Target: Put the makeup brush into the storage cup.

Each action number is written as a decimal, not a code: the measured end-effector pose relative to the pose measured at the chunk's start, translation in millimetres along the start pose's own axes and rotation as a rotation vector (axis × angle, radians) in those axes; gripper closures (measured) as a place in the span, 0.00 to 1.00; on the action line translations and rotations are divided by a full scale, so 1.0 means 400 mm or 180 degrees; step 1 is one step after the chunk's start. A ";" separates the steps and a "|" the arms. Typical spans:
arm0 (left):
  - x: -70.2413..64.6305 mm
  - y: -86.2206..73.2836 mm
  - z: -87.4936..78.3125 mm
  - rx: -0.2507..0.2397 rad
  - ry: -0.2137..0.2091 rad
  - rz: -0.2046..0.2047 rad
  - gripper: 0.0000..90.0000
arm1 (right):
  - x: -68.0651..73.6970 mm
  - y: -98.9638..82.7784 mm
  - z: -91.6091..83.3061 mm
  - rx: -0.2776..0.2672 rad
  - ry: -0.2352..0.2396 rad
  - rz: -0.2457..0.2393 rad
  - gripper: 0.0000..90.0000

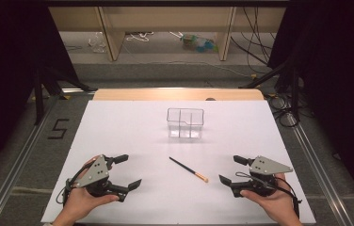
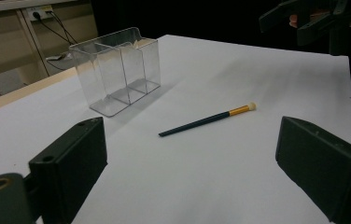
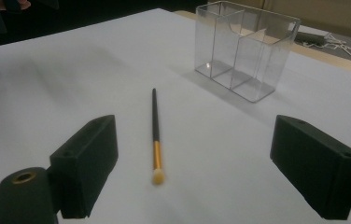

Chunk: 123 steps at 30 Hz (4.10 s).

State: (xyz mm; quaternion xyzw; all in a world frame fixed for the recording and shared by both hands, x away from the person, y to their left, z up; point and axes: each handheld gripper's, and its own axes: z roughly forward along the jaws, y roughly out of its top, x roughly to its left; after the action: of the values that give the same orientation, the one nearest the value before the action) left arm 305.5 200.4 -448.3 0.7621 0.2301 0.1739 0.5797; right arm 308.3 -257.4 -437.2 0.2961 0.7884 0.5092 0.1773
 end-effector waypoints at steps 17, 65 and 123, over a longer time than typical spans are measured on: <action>0.000 -0.001 0.002 0.0048 -0.0001 0.0061 0.11 | 0.003 0.008 0.019 0.0129 -0.0084 -0.0100 0.22; -0.003 -0.007 0.015 0.0217 0.0002 0.0070 0.15 | 0.007 0.094 0.206 0.1435 0.0005 -0.0271 0.29; -0.005 -0.007 0.018 0.0234 -0.0060 0.0117 0.16 | 0.076 0.127 0.384 0.2725 0.0160 -0.0616 0.60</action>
State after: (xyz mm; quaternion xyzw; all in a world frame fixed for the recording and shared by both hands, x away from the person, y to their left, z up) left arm 307.2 194.0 -452.8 0.7885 0.2168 0.1687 0.5502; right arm 388.9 -115.2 -454.8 0.2552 0.9565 0.1247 0.0663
